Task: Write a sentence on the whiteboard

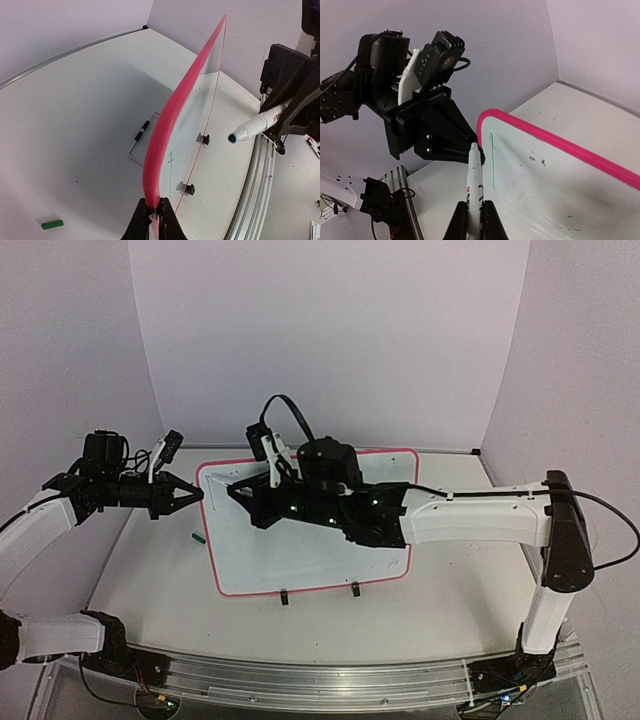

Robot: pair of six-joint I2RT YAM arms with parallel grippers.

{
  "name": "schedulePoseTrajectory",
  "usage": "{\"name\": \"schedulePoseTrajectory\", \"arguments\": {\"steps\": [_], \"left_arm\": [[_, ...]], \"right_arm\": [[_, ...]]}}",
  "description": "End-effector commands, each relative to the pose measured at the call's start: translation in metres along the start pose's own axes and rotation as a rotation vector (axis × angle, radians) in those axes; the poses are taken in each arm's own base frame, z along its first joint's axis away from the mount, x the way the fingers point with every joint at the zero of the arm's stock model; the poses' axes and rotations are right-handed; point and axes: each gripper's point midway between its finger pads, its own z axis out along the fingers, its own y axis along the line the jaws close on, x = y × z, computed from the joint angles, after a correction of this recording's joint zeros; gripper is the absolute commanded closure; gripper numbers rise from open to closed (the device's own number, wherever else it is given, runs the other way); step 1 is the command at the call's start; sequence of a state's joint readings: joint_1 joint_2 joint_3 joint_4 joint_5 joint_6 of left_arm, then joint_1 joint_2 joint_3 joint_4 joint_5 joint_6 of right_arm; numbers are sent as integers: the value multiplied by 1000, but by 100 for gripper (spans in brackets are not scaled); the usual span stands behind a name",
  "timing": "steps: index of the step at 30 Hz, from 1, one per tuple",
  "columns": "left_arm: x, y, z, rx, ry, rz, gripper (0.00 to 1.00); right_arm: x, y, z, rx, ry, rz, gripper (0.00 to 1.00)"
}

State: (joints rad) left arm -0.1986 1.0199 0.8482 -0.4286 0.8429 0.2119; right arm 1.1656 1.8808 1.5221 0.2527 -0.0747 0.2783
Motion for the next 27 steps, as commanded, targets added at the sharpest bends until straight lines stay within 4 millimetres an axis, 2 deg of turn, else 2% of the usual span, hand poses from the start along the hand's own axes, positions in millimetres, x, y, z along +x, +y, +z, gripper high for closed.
{"name": "schedulePoseTrajectory", "arguments": {"steps": [1,15,20,27], "left_arm": [[9,1,2,-8,31,-1,100],[10,1,1,-11,33,-3,100],[9,1,1,-13,31,0,100],[9,1,1,-14,31,0,100]], "right_arm": [[-18,-3,11,40,-50,-27,100],[-10,-11,26,82,-25,-31,100],[-10,-28,17,172,-42,-22,100],[-13,-37,-2,220,-76,-13,100]]}}
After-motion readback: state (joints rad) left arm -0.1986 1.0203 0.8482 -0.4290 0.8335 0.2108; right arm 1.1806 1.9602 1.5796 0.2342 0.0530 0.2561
